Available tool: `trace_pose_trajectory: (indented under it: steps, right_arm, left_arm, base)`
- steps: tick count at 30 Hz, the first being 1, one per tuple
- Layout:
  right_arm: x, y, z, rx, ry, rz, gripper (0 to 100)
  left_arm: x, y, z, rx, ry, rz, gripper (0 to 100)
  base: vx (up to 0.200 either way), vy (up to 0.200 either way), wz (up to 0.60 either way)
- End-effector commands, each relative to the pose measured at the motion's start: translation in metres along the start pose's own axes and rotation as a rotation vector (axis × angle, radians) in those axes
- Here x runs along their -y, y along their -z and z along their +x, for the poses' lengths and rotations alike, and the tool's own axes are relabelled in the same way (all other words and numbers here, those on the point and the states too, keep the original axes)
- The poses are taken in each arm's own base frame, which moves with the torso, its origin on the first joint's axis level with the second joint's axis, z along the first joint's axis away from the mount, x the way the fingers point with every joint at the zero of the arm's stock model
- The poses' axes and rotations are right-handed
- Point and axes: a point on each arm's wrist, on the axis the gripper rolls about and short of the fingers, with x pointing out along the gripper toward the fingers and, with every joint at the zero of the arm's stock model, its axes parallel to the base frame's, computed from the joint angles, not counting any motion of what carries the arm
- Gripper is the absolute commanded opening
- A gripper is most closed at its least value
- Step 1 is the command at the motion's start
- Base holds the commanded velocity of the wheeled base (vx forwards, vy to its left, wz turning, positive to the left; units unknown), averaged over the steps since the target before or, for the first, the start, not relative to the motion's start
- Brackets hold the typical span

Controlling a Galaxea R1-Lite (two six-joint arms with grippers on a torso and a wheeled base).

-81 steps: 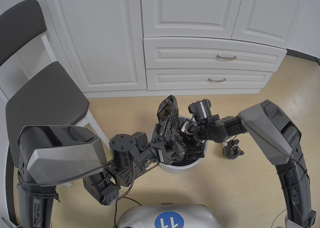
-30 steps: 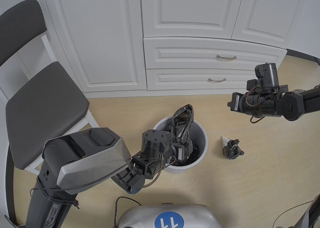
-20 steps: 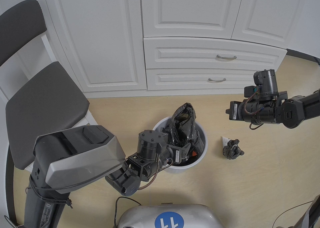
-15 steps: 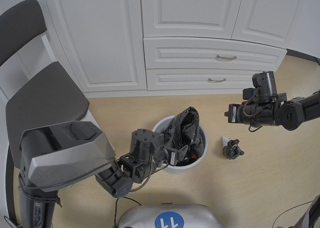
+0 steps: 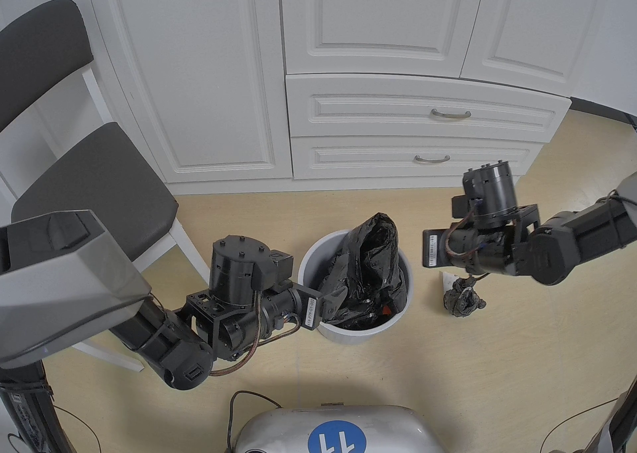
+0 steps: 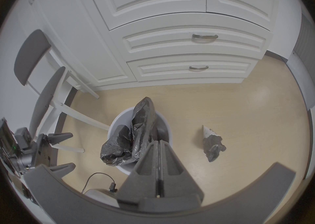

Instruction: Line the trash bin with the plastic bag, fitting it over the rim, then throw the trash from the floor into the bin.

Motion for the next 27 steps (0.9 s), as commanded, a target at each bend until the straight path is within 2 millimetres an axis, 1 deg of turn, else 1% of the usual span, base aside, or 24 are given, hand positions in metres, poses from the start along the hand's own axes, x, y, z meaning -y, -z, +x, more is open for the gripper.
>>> trace_pose_trajectory:
  steps: [1, 4, 7, 8, 12, 14, 16, 17, 19, 21, 22, 27]
  right_arm:
    - [-0.025, 0.037, 0.045, -0.027, 0.023, -0.044, 0]
    - [-0.031, 0.047, 0.057, -0.034, 0.026, -0.053, 0]
    - [-0.036, 0.051, 0.064, -0.043, 0.022, -0.054, 0]
    - [-0.038, 0.055, 0.072, -0.051, 0.028, -0.056, 0]
    - [-0.039, 0.057, 0.082, -0.044, 0.05, -0.051, 0]
    - [-0.037, 0.054, 0.081, -0.036, 0.05, -0.042, 0]
    - [-0.038, 0.045, 0.075, -0.004, 0.042, -0.003, 0]
    - [-0.038, 0.038, 0.069, 0.019, 0.035, 0.015, 0]
    - [-0.037, 0.034, 0.06, 0.025, 0.029, 0.012, 0]
    - [-0.037, 0.033, 0.057, 0.027, 0.028, 0.009, 0]
    - [-0.036, 0.033, 0.056, 0.03, 0.027, 0.008, 100]
    - [-0.037, 0.034, 0.059, 0.029, 0.032, 0.007, 100]
  left_arm:
    - [0.001, 0.007, 0.018, -0.062, -0.014, 0.005, 100]
    - [0.006, 0.006, 0.024, -0.099, -0.034, 0.01, 100]
    - [0.006, 0.007, 0.027, -0.115, -0.047, 0.01, 100]
    - [0.006, 0.009, 0.03, -0.119, -0.049, 0.011, 100]
    - [0.005, 0.01, 0.032, -0.118, -0.049, 0.011, 100]
    - [0.005, 0.009, 0.031, -0.113, -0.05, 0.008, 100]
    - [0.004, 0.008, 0.03, -0.104, -0.05, 0.007, 100]
    - [0.004, 0.008, 0.03, -0.105, -0.05, 0.007, 100]
    - [0.004, 0.007, 0.029, -0.101, -0.05, 0.007, 100]
    - [0.004, 0.008, 0.029, -0.102, -0.052, 0.007, 100]
    - [0.005, 0.008, 0.029, -0.102, -0.05, 0.008, 100]
    - [0.006, 0.009, 0.029, -0.104, -0.047, 0.009, 100]
  base:
    - [0.0, 0.0, 0.0]
    - [0.0, 0.0, 0.0]
    - [0.0, 0.0, 0.0]
    - [0.0, 0.0, 0.0]
    - [0.0, 0.0, 0.0]
    - [0.0, 0.0, 0.0]
    - [0.0, 0.0, 0.0]
    - [0.0, 0.0, 0.0]
    - [0.0, 0.0, 0.0]
    - [0.0, 0.0, 0.0]
    - [0.0, 0.0, 0.0]
    - [0.0, 0.0, 0.0]
